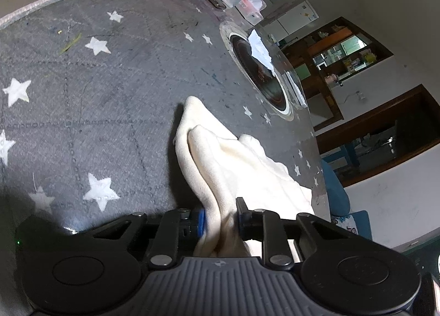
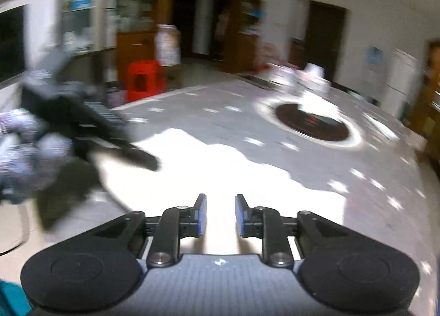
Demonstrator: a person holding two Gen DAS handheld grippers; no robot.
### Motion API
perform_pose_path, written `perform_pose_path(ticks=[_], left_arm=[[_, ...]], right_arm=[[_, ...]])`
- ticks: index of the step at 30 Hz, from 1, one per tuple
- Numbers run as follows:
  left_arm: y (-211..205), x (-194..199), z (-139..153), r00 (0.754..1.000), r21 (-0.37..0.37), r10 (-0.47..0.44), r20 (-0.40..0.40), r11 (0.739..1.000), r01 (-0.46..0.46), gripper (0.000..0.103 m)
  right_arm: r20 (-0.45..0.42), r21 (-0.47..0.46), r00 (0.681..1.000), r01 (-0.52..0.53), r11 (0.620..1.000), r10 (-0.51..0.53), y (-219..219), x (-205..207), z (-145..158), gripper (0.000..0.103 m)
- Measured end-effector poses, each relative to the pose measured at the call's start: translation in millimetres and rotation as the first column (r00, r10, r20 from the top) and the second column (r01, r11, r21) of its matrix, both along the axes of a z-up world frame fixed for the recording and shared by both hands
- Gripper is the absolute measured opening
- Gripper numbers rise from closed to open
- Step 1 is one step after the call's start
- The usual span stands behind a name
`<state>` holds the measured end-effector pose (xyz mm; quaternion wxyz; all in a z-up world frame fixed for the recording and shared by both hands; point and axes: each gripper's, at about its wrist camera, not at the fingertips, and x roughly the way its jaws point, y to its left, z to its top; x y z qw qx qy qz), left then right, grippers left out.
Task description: Fold clothes
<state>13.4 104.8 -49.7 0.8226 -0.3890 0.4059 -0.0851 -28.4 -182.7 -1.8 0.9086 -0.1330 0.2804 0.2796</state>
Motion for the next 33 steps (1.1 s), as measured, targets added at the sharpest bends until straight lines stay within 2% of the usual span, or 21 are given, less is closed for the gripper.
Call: perform_pose_path(ticks=[3,6,8,14,20,23,24,27,33], left_arm=[[-1.2,-1.1,2.1,1.000,0.023,-0.005,0.005,1.000,0.005,0.023],[-2.5,-1.3,3.8,1.000,0.042,-0.010,0.006,0.999,0.010,0.023],[-3.1,-1.2,4.1,1.000,0.048,-0.012,0.006,0.999,0.012,0.023],[-4.9,-0.7,5.0,1.000,0.067,-0.016,0.009,0.998,0.015,0.023],[-7.1,0.5,6.4,1.000,0.084,-0.024,0.013,0.996,0.023,0.024],[-9.0,1.2,7.8,1.000,0.100,-0.028,0.014,0.995,0.026,0.023],[-9.7,1.5,8.4,0.999,0.107,-0.030,0.014,0.994,0.029,0.023],[-11.7,2.9,11.4,0.999,0.124,-0.040,0.017,0.992,0.037,0.022],[-23.6,9.9,34.5,0.993,0.161,-0.091,0.075,0.984,0.078,0.019]], right_arm=[[-0.022,0.006,0.992,0.126,0.992,-0.126,-28.8,25.6,-9.4,0.026],[-0.079,0.052,0.971,0.228,0.972,-0.224,-56.0,47.3,-17.6,0.028],[-0.127,0.094,0.958,0.269,0.958,-0.257,-68.8,59.5,-22.7,0.032],[-0.253,0.207,0.921,0.352,0.913,-0.298,-89.5,82.7,-37.1,0.034],[-0.283,0.254,0.911,0.372,0.893,-0.299,-88.7,90.4,-44.4,0.034],[-0.299,0.272,0.913,0.362,0.891,-0.280,-87.3,90.8,-44.0,0.017],[-0.305,0.282,0.912,0.361,0.889,-0.274,-87.4,90.4,-43.5,0.015],[-0.289,0.301,0.918,0.356,0.885,-0.271,-87.2,84.5,-38.7,0.012],[-0.221,0.338,0.937,0.334,0.880,-0.271,-92.8,69.0,-16.8,0.010]])
